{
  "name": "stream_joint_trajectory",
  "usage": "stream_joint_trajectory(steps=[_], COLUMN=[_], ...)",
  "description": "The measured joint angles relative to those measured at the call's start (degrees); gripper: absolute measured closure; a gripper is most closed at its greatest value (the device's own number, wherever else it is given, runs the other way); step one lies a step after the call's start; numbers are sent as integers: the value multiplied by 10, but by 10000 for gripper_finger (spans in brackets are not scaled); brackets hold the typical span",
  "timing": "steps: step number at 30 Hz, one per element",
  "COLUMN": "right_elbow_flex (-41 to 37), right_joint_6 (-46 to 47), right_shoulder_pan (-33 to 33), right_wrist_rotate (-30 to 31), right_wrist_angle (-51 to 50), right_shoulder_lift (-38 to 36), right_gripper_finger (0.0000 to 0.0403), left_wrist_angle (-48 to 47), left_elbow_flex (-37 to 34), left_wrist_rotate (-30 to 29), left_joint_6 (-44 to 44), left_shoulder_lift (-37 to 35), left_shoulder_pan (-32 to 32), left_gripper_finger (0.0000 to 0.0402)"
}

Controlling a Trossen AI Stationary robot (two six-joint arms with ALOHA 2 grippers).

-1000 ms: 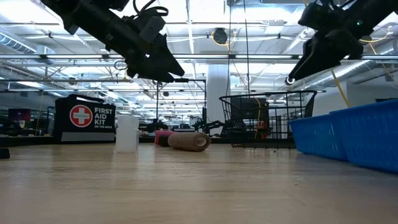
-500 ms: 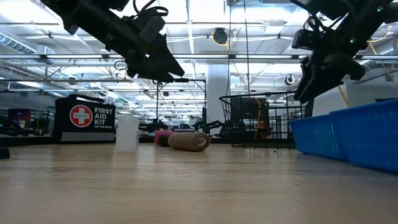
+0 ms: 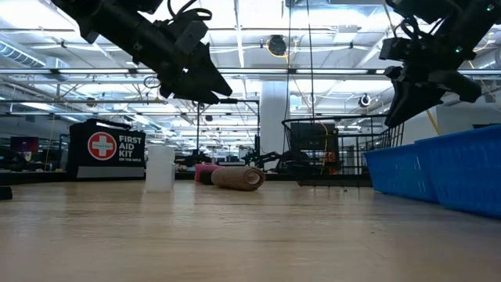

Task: Pick & Place Medicine items
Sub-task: Adjust the wire basket

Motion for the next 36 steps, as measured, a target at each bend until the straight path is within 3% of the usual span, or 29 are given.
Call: stream_joint_trajectory(steps=[5, 10, 15, 21, 25, 30, 36], right_elbow_flex=[0, 0, 7, 8, 9, 9, 9], right_joint_6=[-28, -31, 45, 186, 212, 149, 9], right_shoulder_pan=[0, 0, -4, -3, -3, -4, -3], right_wrist_rotate=[-12, -17, 0, -22, -30, -50, -98], right_wrist_angle=[4, 4, -13, -37, -61, -41, -11], right_shoulder_lift=[-9, -9, -9, -9, -10, -10, -9], right_gripper_finger=[364, 376, 394, 381, 389, 392, 389], left_wrist_angle=[1, 0, 0, 0, 0, 0, 0], left_elbow_flex=[0, 0, 0, 0, 0, 0, 0], left_wrist_rotate=[0, 0, 0, 0, 0, -1, -1], left_joint_6=[-1, -3, -3, -2, -2, -2, -3], left_shoulder_lift=[0, 0, 0, 0, 0, 0, 0], left_shoulder_pan=[0, 0, 0, 0, 0, 0, 0], left_gripper_finger=[133, 133, 133, 133, 133, 133, 133])
